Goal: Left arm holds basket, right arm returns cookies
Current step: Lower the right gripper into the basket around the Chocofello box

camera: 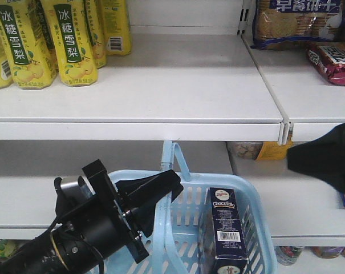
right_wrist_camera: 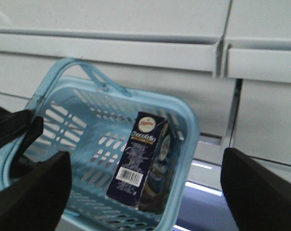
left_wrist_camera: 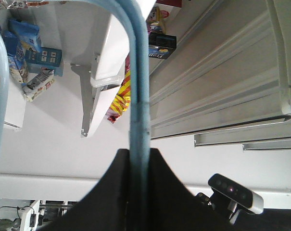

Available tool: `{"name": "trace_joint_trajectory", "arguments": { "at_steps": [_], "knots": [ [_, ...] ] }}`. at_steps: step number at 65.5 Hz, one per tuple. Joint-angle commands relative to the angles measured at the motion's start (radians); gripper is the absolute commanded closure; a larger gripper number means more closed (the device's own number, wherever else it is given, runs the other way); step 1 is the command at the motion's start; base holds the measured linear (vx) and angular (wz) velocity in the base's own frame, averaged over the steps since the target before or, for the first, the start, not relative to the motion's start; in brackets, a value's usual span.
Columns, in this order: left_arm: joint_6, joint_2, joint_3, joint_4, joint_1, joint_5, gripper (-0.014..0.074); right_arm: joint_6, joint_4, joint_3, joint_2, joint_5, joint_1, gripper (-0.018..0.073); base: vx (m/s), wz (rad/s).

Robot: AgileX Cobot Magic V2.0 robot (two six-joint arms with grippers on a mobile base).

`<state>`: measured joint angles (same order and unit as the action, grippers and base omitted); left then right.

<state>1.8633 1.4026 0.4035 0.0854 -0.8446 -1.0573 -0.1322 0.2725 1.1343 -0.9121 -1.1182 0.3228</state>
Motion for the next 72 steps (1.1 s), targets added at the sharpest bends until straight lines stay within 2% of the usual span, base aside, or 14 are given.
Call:
{"name": "trace_joint_trajectory", "arguments": {
  "at_steps": [1, 9, 24, 36, 49, 59, 72],
  "knots": [
    [-0.011, -0.03, 0.033, -0.052, 0.008, -0.314, 0.0599, -0.03, 0.022, 0.028, -0.042, 0.035, 0.059, -0.0032, 0.0, 0.0],
    [-0.011, -0.03, 0.033, -0.052, 0.008, -0.314, 0.0599, -0.046, 0.012, 0.028, -0.111, 0.035, 0.133, -0.0032, 0.0, 0.0],
    [-0.011, -0.03, 0.033, -0.052, 0.008, -0.314, 0.0599, -0.16, -0.05, 0.028, -0.224, 0.026, 0.227, -0.0032, 0.0, 0.0],
    [-0.011, -0.03, 0.033, -0.052, 0.008, -0.314, 0.0599, -0.254, -0.118, 0.028, -0.284, 0.032, 0.238, -0.0032, 0.0, 0.0],
    [-0.011, -0.03, 0.033, -0.052, 0.008, -0.314, 0.0599, -0.292, -0.144, 0.028, -0.322, 0.041, 0.24, -0.0032, 0.0, 0.0],
    [-0.011, -0.03, 0.033, -0.052, 0.008, -0.314, 0.0599, -0.341, -0.209, 0.028, -0.349, 0.052, 0.32, -0.0032, 0.0, 0.0],
    [-0.011, -0.03, 0.033, -0.052, 0.008, -0.314, 0.0599, -0.39, -0.231, 0.028, -0.382, 0.082, 0.347, -0.0027, 0.0, 0.0]
  ]
}}
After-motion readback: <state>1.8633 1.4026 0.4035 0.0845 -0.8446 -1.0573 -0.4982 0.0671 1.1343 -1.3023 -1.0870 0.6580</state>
